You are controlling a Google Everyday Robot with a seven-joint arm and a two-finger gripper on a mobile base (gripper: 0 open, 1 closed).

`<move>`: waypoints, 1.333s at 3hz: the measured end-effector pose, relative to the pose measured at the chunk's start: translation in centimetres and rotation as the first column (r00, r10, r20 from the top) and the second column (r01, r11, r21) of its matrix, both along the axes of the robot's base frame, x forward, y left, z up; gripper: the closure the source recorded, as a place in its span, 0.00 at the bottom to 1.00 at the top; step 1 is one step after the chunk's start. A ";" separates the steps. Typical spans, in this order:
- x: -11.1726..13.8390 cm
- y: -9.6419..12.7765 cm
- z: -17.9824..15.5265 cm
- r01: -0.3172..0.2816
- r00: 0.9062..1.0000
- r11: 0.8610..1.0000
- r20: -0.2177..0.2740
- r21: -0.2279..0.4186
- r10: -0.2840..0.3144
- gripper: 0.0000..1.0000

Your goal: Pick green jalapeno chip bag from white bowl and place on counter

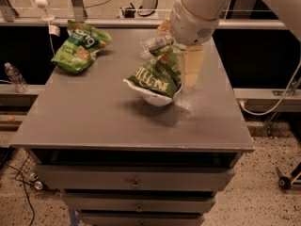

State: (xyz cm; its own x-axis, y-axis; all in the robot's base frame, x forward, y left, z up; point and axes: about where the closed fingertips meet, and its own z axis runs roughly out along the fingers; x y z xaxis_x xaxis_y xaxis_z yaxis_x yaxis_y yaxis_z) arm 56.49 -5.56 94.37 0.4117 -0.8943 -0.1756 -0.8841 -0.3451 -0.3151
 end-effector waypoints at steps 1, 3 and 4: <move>0.5 0.0 -0.2 -0.020 1.000 0.999 -0.007 0.027 0.020 0.18; 1.3 0.3 0.1 -0.048 0.999 0.995 -0.011 0.086 0.049 0.72; 1.9 0.5 1.4 -0.056 0.998 0.993 0.013 0.107 0.055 0.95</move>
Offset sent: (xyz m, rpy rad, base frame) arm 0.0081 -0.0041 -0.0070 0.0666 0.0368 0.0427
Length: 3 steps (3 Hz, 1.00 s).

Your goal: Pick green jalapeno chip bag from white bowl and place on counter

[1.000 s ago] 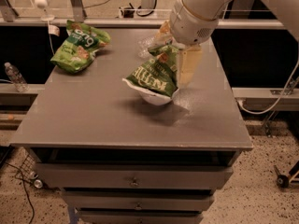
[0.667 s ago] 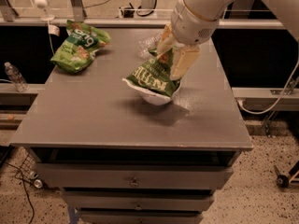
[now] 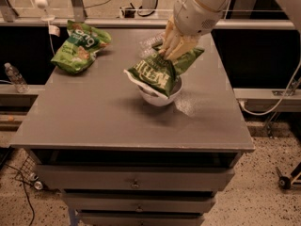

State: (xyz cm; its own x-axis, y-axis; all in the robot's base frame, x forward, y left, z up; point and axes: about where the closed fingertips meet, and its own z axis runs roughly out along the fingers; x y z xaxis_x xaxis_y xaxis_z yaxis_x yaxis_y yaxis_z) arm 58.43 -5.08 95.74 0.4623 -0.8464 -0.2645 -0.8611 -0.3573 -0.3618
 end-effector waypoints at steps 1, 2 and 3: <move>0.7 -0.3 3.3 0.035 0.997 0.999 0.071 0.036 -0.037 1.00; 0.7 -0.3 3.3 0.035 0.997 0.999 0.072 0.036 -0.037 1.00; 1.3 2.1 4.3 -0.042 0.996 0.999 0.077 0.034 0.039 1.00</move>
Offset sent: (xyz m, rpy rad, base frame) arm 0.0061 -0.0028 0.0287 0.0298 -0.0624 -0.0322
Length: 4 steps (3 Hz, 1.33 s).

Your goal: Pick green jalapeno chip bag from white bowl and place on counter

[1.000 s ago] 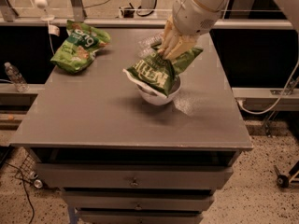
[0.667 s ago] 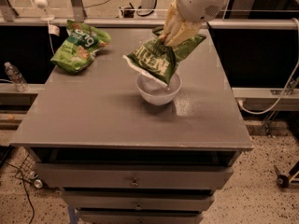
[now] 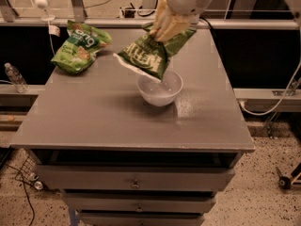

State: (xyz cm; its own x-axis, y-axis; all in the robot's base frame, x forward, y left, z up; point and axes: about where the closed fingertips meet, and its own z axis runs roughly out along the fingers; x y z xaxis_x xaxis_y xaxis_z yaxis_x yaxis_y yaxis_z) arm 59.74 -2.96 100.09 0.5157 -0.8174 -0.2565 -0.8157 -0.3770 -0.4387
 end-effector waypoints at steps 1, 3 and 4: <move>0.1 4.2 1.2 -0.127 0.992 0.992 0.004 0.007 0.127 1.00; -1.6 11.5 0.3 -0.312 0.950 0.950 -0.012 -0.022 0.312 1.00; -3.7 13.7 -2.8 -0.357 0.934 0.930 -0.047 -0.091 0.354 1.00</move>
Offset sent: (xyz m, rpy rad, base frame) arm -0.0191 0.1231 0.0055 -0.0220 0.0783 0.3980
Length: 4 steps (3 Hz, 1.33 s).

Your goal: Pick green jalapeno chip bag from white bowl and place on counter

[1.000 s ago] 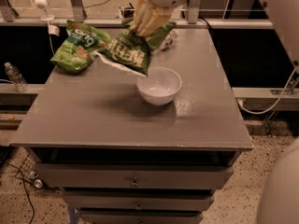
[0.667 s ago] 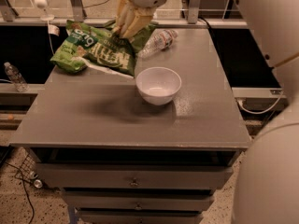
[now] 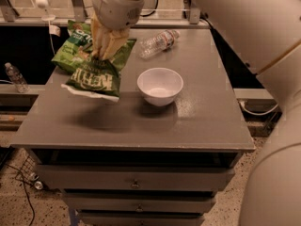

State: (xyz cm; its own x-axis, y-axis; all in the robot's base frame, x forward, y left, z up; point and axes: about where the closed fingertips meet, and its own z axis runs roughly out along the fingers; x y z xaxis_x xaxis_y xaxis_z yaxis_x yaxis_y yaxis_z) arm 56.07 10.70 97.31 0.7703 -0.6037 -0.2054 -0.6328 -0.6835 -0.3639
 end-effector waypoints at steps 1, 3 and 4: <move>-1.6 1.2 -2.6 -0.019 1.000 0.999 -0.016 -0.044 0.018 1.00; -3.8 4.2 -4.4 -0.059 0.998 0.998 -0.033 -0.038 0.058 1.00; -3.8 4.4 -4.4 -0.060 0.998 0.998 -0.030 -0.036 0.059 0.85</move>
Offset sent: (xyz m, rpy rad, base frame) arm -0.0432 0.0334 -0.0611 -0.0967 0.0540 0.0494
